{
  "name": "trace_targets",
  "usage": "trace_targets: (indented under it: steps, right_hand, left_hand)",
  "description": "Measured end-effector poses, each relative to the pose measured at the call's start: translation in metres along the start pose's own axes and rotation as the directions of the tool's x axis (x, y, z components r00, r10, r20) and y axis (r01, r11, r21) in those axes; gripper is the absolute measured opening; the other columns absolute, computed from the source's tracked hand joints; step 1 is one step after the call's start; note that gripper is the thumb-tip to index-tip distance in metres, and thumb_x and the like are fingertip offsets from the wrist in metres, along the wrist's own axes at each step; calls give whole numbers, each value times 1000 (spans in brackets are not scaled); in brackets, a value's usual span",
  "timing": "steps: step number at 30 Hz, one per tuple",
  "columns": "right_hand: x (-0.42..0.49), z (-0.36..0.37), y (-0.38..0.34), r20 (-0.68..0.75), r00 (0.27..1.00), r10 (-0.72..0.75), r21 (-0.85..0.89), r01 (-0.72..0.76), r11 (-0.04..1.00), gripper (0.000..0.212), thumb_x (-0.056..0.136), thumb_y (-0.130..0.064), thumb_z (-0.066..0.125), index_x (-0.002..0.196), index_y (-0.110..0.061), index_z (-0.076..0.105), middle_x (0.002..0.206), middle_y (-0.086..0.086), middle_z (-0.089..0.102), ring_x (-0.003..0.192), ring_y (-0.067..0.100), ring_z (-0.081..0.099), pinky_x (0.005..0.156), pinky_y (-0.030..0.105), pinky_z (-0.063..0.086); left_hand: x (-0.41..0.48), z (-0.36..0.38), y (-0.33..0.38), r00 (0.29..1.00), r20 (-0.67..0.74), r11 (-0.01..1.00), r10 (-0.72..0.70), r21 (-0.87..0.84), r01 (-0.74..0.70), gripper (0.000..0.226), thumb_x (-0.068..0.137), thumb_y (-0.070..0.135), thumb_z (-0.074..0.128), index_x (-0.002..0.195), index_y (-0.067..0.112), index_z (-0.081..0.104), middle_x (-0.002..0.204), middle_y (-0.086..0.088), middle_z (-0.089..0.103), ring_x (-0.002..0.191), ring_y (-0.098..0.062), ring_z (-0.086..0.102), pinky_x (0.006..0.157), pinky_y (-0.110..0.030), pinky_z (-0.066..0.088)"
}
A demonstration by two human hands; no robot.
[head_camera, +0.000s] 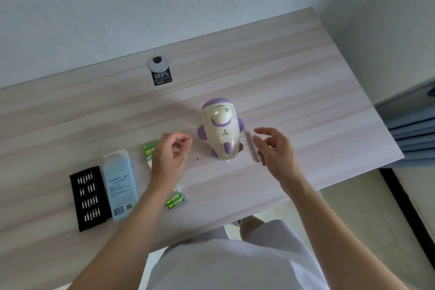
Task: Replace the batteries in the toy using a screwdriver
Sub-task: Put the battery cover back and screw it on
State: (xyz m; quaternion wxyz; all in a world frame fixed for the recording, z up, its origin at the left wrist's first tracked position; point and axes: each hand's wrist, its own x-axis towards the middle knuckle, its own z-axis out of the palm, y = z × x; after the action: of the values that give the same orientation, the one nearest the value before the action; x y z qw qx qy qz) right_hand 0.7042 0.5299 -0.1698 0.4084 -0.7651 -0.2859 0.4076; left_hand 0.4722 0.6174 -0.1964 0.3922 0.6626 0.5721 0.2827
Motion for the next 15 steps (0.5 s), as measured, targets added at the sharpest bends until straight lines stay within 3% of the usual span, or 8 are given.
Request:
trace_targets:
  steps: [3,5,9,15]
  right_hand:
    - [1,-7,22,-37,998,54,-60,-56,997,15,95,-23,62,109,-18,68,59,-3,60,51,8,53,61,33,47]
    - [3,-8,36,-52,995,80,-99,-85,991,14,95,-22,62,106,-18,70,62,0,61,53,11,55,62,34,47]
    - [8,-5,56,-85,992,94,-218,-111,970,12,95,-25,61,102,-20,69,73,4,67,66,21,61,65,31,47]
    - [14,1,64,-115,990,76,-297,-107,949,7,95,-26,61,97,-23,67,79,0,64,71,17,59,62,28,41]
  left_hand:
    - [-18,15,-31,995,54,982,-83,177,72,5,86,10,75,87,11,71,85,-7,68,69,-12,59,71,-35,53]
    - [-25,25,-41,995,55,969,-84,236,69,8,83,11,78,86,9,71,85,-8,68,70,-18,59,72,-31,51]
    - [-27,39,-51,997,15,964,-75,256,69,16,78,13,82,88,9,70,87,-10,67,73,-25,63,72,-31,51]
    - [-23,52,-53,988,-117,973,-102,197,123,17,74,11,86,86,13,75,84,-8,64,65,-20,57,69,-26,48]
